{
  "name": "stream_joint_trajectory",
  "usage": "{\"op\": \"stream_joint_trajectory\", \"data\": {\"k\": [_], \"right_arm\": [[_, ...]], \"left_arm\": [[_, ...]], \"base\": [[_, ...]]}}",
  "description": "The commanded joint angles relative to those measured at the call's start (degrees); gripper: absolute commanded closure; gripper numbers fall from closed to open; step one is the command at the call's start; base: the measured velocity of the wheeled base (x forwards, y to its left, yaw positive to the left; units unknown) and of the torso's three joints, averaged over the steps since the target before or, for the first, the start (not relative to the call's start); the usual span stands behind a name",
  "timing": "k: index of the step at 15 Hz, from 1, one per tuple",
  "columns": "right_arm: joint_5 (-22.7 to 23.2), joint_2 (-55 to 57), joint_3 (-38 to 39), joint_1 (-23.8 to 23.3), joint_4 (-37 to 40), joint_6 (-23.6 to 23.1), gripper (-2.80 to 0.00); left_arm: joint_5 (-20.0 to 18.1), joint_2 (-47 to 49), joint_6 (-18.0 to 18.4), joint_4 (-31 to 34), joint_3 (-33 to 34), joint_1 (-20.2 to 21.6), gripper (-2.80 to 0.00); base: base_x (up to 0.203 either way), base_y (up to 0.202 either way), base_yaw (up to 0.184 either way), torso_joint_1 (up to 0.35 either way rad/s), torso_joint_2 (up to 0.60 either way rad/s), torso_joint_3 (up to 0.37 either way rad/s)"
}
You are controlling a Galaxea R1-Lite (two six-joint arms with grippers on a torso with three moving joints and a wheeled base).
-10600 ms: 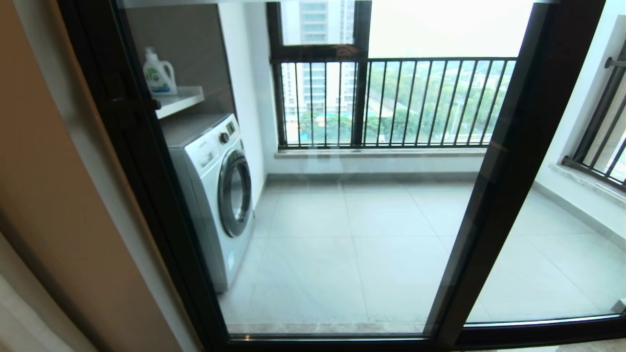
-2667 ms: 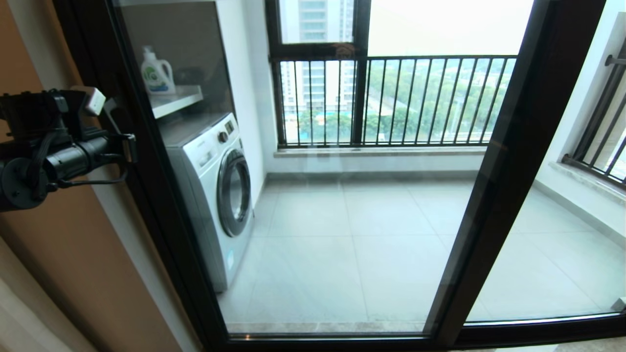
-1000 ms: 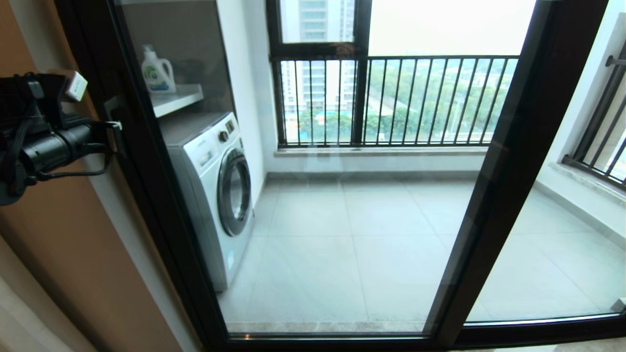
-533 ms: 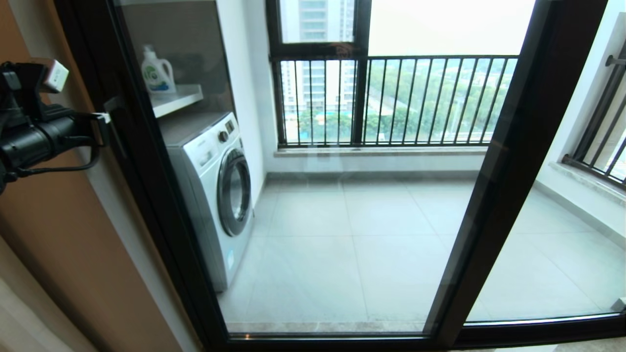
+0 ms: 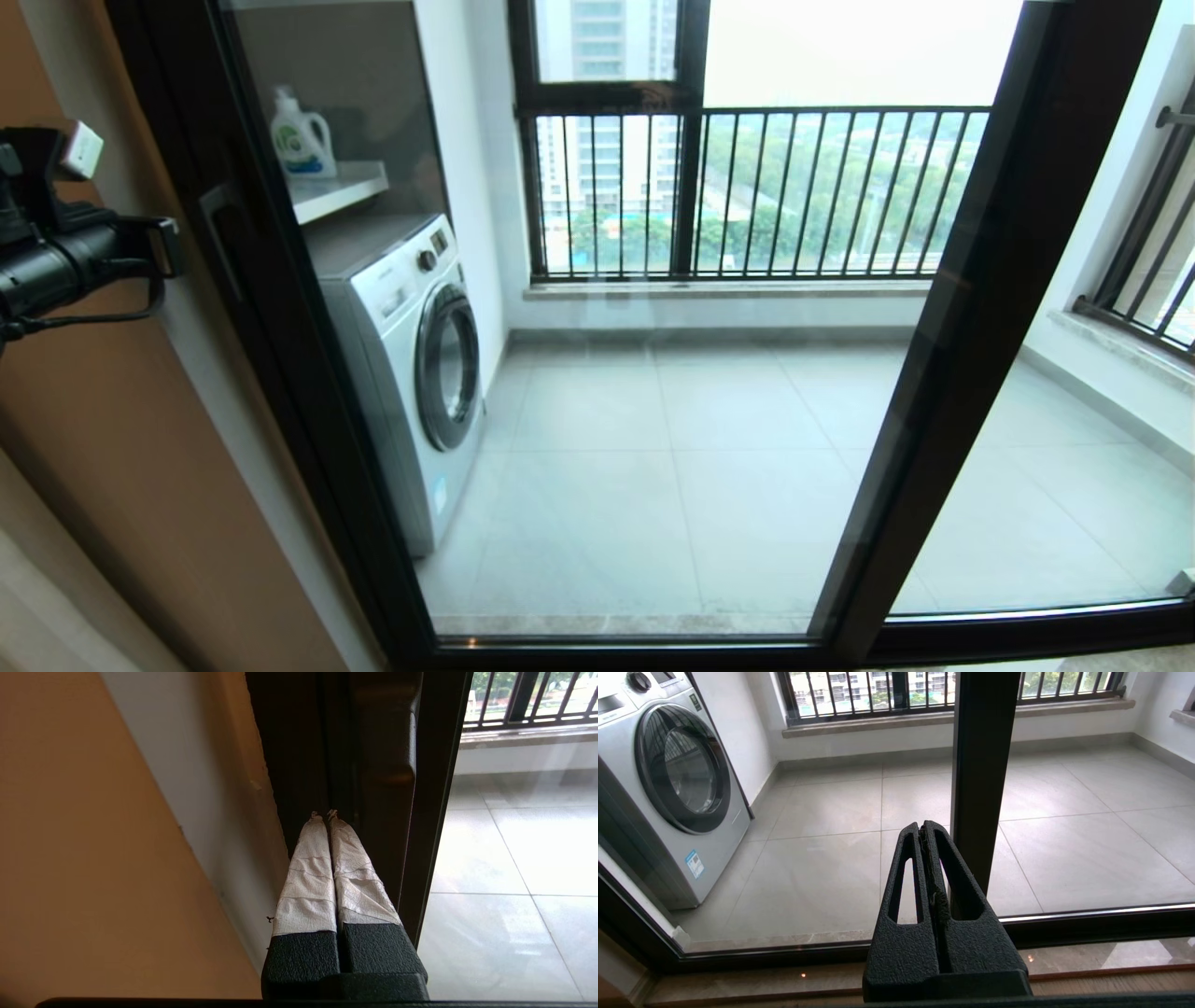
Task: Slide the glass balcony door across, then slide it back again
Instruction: Open the slid door
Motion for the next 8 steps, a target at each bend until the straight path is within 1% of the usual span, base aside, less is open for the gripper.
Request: {"op": "stream_joint_trajectory", "data": {"k": [1, 3, 8], "right_arm": [[-0.02, -0.01, 0.7, 0.0, -0.05, 0.0, 0.0], [-0.02, -0.01, 0.7, 0.0, -0.05, 0.0, 0.0], [-0.02, -0.01, 0.7, 0.0, -0.05, 0.0, 0.0]], "left_arm": [[0.23, 5.59, 0.16, -0.2, -4.74, 0.09, 0.0], [0.38, 7.73, 0.05, -0.22, -8.3, 0.09, 0.0], [0.08, 7.5, 0.02, -0.2, -7.82, -1.23, 0.0]], "base": [[0.0, 0.0, 0.0, 0.0, 0.0, 0.0], [0.0, 0.0, 0.0, 0.0, 0.0, 0.0], [0.0, 0.0, 0.0, 0.0, 0.0, 0.0]]}}
